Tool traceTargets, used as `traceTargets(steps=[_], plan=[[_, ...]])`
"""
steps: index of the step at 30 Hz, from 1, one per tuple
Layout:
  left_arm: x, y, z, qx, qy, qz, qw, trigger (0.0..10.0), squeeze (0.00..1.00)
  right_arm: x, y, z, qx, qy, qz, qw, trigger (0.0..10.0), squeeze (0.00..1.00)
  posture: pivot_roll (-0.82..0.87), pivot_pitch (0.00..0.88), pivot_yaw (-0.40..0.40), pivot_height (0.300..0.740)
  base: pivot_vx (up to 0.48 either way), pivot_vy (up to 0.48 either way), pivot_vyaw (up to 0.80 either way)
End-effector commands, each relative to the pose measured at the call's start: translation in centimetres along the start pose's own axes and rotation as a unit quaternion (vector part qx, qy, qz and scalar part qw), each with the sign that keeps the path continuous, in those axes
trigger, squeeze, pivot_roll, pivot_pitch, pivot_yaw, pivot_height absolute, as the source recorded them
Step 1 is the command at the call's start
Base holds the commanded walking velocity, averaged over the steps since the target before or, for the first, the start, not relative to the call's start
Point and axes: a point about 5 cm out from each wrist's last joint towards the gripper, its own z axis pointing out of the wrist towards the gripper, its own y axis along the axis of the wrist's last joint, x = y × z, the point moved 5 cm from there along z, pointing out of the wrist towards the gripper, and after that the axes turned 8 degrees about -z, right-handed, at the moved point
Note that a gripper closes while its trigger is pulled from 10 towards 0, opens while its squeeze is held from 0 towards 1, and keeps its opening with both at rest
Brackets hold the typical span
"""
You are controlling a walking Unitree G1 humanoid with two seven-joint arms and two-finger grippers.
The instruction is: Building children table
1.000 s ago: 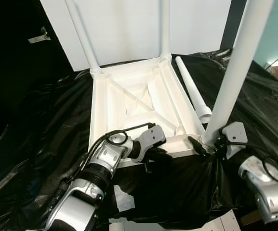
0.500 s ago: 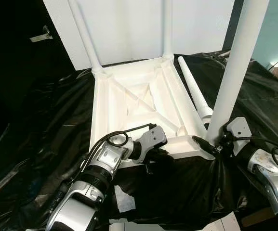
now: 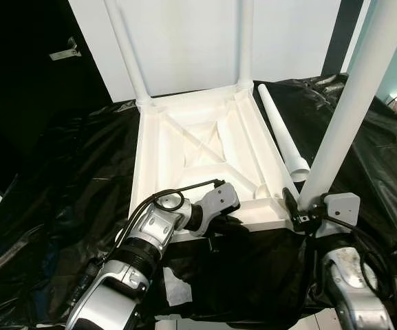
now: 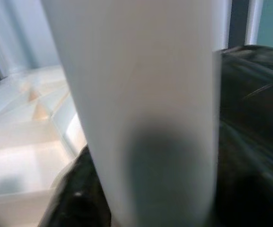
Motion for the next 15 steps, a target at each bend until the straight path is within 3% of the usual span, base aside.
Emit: traceTargets(steps=[1,2,3,4,5,7,8,12,13,15], plan=[[-1.2,-5.2,0.7,0.002,-0.002,-0.128,0.992,10.0,0.0,0.8,-1.9,-0.1,0.046,-0.003,0.013,0.999,3.3,0.0,-0.14,0.013,0.038,0.74,0.0,0.0,0.0],[-1.3,-5.3,0.8,0.003,-0.002,-0.128,0.992,10.0,0.0,1.0,-1.9,0.0,0.047,0.0,0.013,0.999,8.0,0.0,-0.14,0.012,0.039,0.74,0.0,0.0,0.0],[-1.3,-5.3,0.8,0.003,-0.002,-0.128,0.992,10.0,0.0,1.0,-1.9,0.0,0.047,0.0,0.013,0.999,8.0,0.0,-0.14,0.012,0.039,0.74,0.0,0.0,0.0],[-1.3,-5.3,0.8,0.004,-0.003,-0.128,0.992,10.0,0.0,1.2,-1.9,0.2,0.045,0.003,0.002,0.999,10.0,0.0,-0.14,0.011,0.038,0.74,0.0,0.0,0.0],[-1.3,-5.1,0.9,0.003,-0.004,-0.126,0.992,10.0,0.0,1.2,-1.7,0.5,0.037,0.016,-0.003,0.999,10.0,0.53,-0.13,0.011,0.036,0.74,0.0,0.0,0.0],[-1.3,-5.0,0.9,0.001,-0.004,-0.125,0.992,10.0,0.0,1.2,-1.5,0.7,0.032,0.025,-0.006,0.999,10.0,0.53,-0.13,0.01,0.037,0.74,0.0,0.0,0.0],[-1.3,-4.6,1.0,-0.001,-0.005,-0.123,0.992,10.0,0.0,1.7,-1.2,1.2,0.022,0.072,-0.002,0.997,10.0,1.0,-0.13,0.007,0.04,0.74,0.0,0.0,0.0],[-1.4,-4.6,1.2,-0.001,-0.006,-0.123,0.992,10.0,0.0,1.9,-1.4,1.4,0.02,0.123,-0.008,0.992,10.0,1.0,-0.13,0.008,0.041,0.74,0.0,0.0,0.0],[-1.4,-4.6,1.2,0.001,-0.007,-0.119,0.993,10.0,0.0,1.4,-0.9,1.7,0.004,0.137,-0.036,0.99,10.0,0.0,-0.13,0.008,0.031,0.74,0.0,0.0,0.0],[-1.5,-4.6,1.2,0.001,-0.008,-0.118,0.993,10.0,0.0,1.1,-0.3,2.1,-0.01,0.159,-0.054,0.986,10.0,0.0,-0.12,0.018,0.03,0.74,0.0,0.0,0.0]])
